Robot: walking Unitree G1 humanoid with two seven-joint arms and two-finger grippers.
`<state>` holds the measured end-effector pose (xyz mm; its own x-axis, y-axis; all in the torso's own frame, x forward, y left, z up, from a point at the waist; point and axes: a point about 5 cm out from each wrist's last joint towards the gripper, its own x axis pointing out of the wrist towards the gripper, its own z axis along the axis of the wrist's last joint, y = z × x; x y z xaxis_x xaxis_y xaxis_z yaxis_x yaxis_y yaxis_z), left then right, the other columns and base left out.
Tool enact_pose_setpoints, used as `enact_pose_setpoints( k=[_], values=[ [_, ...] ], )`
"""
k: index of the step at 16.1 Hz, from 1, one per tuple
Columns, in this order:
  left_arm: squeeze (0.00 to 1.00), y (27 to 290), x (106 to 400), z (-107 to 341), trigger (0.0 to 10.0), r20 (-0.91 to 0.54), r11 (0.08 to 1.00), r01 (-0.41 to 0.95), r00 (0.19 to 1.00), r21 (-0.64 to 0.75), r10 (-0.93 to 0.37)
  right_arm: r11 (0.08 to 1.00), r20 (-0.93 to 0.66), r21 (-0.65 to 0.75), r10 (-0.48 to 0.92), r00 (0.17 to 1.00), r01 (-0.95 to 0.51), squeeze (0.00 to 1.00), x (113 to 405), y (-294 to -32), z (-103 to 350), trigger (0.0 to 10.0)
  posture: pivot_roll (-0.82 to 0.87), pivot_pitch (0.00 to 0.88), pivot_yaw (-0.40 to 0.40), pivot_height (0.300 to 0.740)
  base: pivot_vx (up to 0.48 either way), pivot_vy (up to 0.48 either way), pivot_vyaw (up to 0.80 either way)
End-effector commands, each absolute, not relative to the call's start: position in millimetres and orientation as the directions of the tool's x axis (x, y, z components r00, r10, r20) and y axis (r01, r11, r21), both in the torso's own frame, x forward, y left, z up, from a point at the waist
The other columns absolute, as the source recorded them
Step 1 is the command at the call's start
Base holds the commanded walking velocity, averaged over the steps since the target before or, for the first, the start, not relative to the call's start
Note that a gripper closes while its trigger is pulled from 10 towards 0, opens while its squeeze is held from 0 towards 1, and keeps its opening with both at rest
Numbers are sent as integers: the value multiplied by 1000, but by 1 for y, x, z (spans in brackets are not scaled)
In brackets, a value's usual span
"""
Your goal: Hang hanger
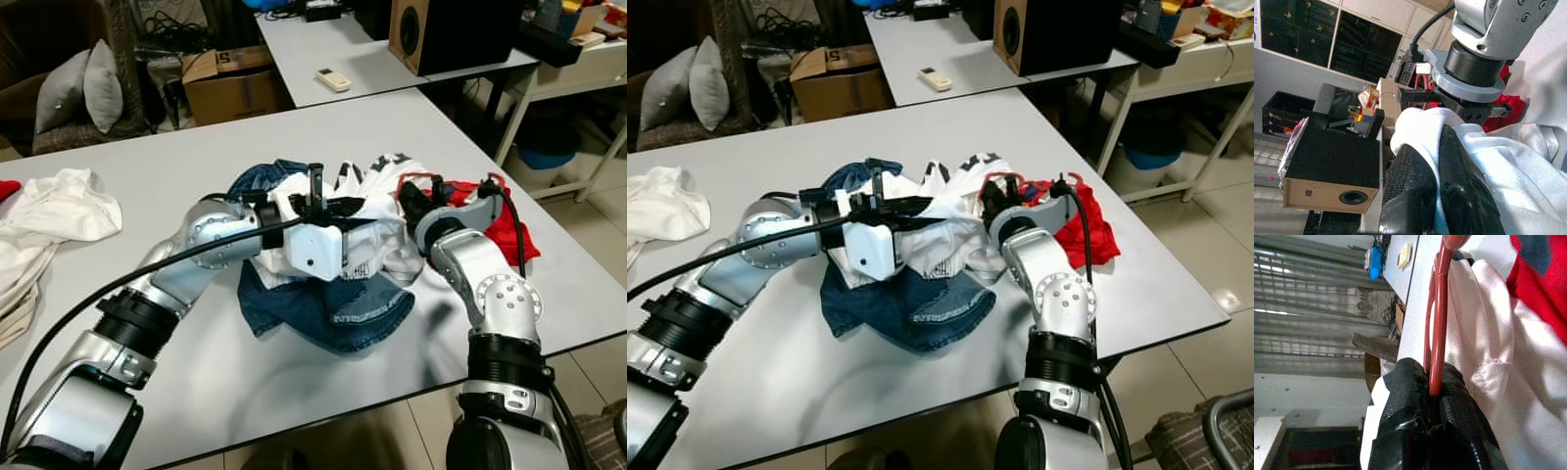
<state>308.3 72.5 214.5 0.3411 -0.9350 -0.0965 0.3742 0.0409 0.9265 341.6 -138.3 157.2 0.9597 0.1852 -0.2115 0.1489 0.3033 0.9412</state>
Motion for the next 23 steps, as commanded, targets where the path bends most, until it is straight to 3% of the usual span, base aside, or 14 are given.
enact_pose_setpoints(
  k=[1, 2, 3, 6, 7, 9, 11, 12, 14, 16, 21, 23],
  values=[
    [0, 73, 310, 212, 10000, -110, 67, 424, 379, 903, -919, 285, -200, 948, 190, 961, 141, 0, 337, -138, 159, 10000, 67, 0, 118, 740, 0, 0, 0],
    [0, 73, 310, 204, 10000, -149, 50, 460, 386, 886, -911, 279, -189, 951, 191, 963, 131, 0, 336, -138, 162, 10000, 63, 0, 122, 740, 0, 0, 0],
    [1000, 75, 308, 197, 10000, -190, 39, 531, 371, 846, -909, 276, -161, 955, 184, 970, 107, 0, 334, -138, 167, 10000, 57, 0, 127, 740, 0, 0, 0],
    [1000, 77, 291, 203, 10000, -164, 99, 754, 265, 649, -950, 284, -143, 954, 166, 976, 92, 0, 332, -144, 174, 10000, 59, 0, 124, 740, 0, 0, 0],
    [1000, 78, 287, 209, 10000, -136, 120, 779, 255, 615, -957, 349, -169, 932, 175, 970, 99, 0, 332, -143, 171, 10000, 60, 0, 121, 740, 0, 0, 0],
    [1000, 79, 287, 217, 10000, -78, 178, 806, 267, 565, -961, 381, -192, 918, 194, 962, 107, 0, 331, -141, 168, 10000, 64, 0, 113, 740, 0, 0, 0],
    [1000, 86, 291, 229, 10000, 8, 282, 828, 319, 484, -948, 309, -158, 947, 201, 967, 91, 0, 330, -139, 172, 10000, 66, 2, 107, 740, 0, 0, 0],
    [1000, 99, 297, 236, 10000, 57, 373, 829, 385, 417, -921, 255, -96, 966, 185, 978, 47, 0, 331, -141, 180, 10000, 65, 4, 108, 740, 0, 0, 0],
    [1000, 115, 303, 241, 10000, 100, 471, 799, 470, 373, -877, 244, -53, 970, 195, 979, 4, 0, 330, -141, 188, 10000, 60, 3, 111, 740, 0, 0, 0],
    [1000, 141, 307, 245, 10000, 144, 609, 743, 595, 278, -791, 276, 31, 956, 244, 969, -100, 0, 325, -138, 202, 10000, 57, 2, 110, 740, 0, 0, 800],
    [1000, 166, 295, 240, 10000, 144, 726, 666, 712, 172, -687, 325, 94, 924, 320, 943, -202, 0, 319, -127, 215, 10000, 62, 3, 97, 740, 0, 0, 800],
    [1000, 183, 295, 234, 10000, 140, 830, 531, 821, 170, -554, 446, 166, 828, 385, 908, -340, 0, 311, -121, 232, 10000, 69, 11, 87, 740, 0, 0, 800]
  ],
)
